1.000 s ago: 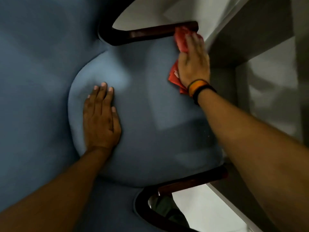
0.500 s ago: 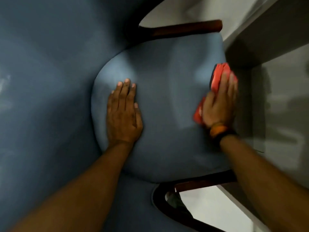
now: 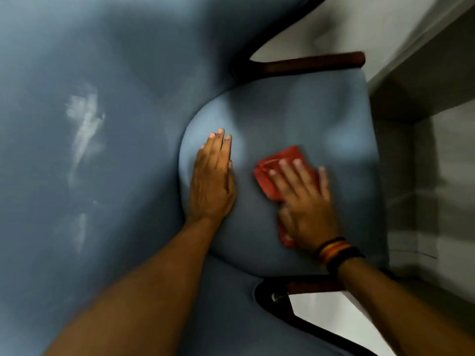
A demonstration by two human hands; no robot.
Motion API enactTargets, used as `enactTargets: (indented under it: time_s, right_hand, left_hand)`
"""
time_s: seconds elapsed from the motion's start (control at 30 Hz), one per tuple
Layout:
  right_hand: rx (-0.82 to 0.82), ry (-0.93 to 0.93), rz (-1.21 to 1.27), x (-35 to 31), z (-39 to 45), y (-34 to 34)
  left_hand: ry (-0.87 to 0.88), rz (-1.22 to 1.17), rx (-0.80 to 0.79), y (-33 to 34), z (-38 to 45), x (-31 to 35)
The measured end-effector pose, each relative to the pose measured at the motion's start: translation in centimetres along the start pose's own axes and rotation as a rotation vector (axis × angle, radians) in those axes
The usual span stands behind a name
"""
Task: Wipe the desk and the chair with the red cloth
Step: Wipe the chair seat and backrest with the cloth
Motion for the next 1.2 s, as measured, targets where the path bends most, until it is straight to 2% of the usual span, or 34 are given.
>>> enactTargets:
  time_s: [0.07, 0.13, 0.2, 0.3, 0.37, 0.43, 0.5, 0.57, 0.67, 0.8, 0.93, 1.1, 1.2]
  right_hand:
    - [0.027, 0.204, 0.063, 2.6, 2.8, -0.5]
    - [0.100, 0.365, 0.110, 2.4, 7.2, -1.5]
    - [0.116, 0.371, 0.129, -1.1, 10.8, -1.8]
    - [0.074, 0.208, 0.330, -6.5, 11.8, -1.6]
    - [0.092, 0.194, 0.581, -5.5, 10.5, -2.2]
    - [0.182, 0.337, 0.685, -0.5, 9.2, -2.5]
    - [0.204, 0.422, 0.544, 3.9, 7.9, -2.1]
    - [0.181, 0.362, 0.350, 5.1, 7.3, -0.9]
    - [0.203, 0.333, 0.280, 4.5, 7.6, -0.3]
    - [0.168, 0.307, 0.246, 4.7, 7.4, -0.8]
    - [0.105, 0.344, 0.275, 3.2, 6.9, -1.6]
    - [-0.143, -0.052, 0.336, -5.2, -0.1, -1.3]
    - [-0.305, -0.103, 0.267, -8.8, -3.6, -1.1]
  left_hand:
    - [-0.007, 0.010, 0.013, 0.4, -0.5, -0.2]
    - [-0.003, -0.021, 0.034, 0.8, -0.5, -0.3]
    - [-0.020, -0.099, 0.089, 0.5, -0.3, -0.3]
    - [-0.107, -0.249, 0.229, -1.7, 0.2, 0.1]
    - [-0.086, -0.232, 0.281, -3.1, 1.5, 1.7]
    - [0.011, -0.204, 0.219, -2.3, 4.2, 3.7]
    - [0.109, -0.120, 0.102, 0.4, 7.5, 5.0]
    - [0.125, -0.009, 0.017, 3.2, 9.5, 5.1]
    - [0.113, 0.100, 0.041, 4.4, 9.1, 3.7]
    - [-0.070, 0.130, 0.124, 1.3, 5.8, 0.3]
    - [-0.222, 0.209, -0.034, -1.1, -1.5, -0.5]
    - [-0.479, 0.159, -0.250, -2.3, -7.8, 3.1]
    - [-0.594, 0.072, -0.382, -3.6, -8.6, 4.5]
Point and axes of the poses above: each hand's wrist, its own z-axis towards the middle knuckle, its own y-axis out of the palm, x = y × z, the point moved 5 cm from there along z, towards the middle knuckle, and after that the axes turned 12 degrees about y, right-handed, at the moved point
